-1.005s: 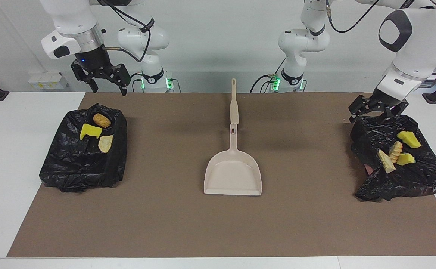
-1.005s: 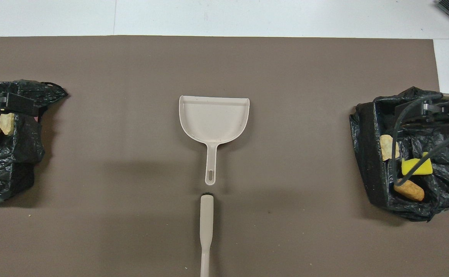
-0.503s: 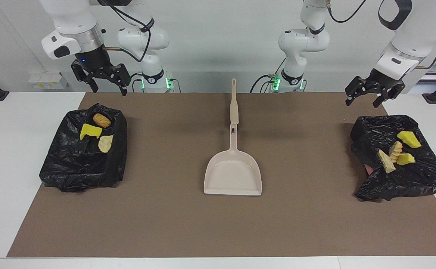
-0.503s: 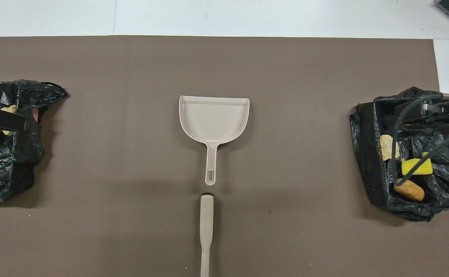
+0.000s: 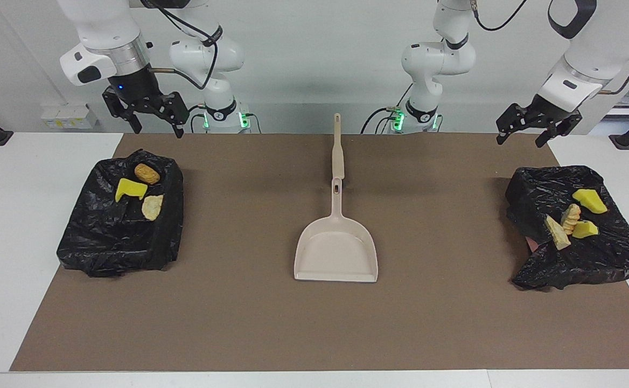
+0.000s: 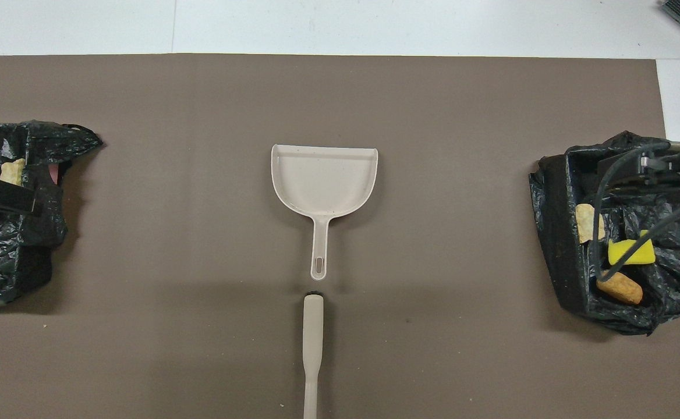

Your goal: Sweep and dump trash in bin

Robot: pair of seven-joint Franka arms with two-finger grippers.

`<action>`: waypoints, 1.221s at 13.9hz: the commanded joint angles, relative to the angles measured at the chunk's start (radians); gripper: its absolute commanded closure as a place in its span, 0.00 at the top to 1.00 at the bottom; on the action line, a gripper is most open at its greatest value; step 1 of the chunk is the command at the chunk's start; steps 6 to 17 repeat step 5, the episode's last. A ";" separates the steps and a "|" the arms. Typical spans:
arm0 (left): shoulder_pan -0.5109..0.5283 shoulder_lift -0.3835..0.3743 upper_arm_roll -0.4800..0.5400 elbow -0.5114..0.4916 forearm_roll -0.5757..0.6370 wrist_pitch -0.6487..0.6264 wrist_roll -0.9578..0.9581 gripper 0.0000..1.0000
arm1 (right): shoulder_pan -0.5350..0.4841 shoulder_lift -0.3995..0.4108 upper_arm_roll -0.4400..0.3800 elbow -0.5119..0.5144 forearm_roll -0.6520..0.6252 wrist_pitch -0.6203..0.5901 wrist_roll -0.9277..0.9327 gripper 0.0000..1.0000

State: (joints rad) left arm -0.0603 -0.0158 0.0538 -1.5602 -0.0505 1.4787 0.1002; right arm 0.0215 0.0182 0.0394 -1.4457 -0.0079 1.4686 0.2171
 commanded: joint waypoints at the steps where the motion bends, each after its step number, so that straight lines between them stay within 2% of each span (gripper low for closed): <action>1: 0.004 -0.003 0.000 0.014 0.017 -0.029 0.010 1.00 | 0.001 -0.015 -0.004 -0.019 -0.003 0.001 -0.028 1.00; 17: -0.001 -0.006 -0.003 0.012 0.044 -0.034 0.012 1.00 | 0.000 -0.015 -0.004 -0.021 -0.001 0.001 -0.028 1.00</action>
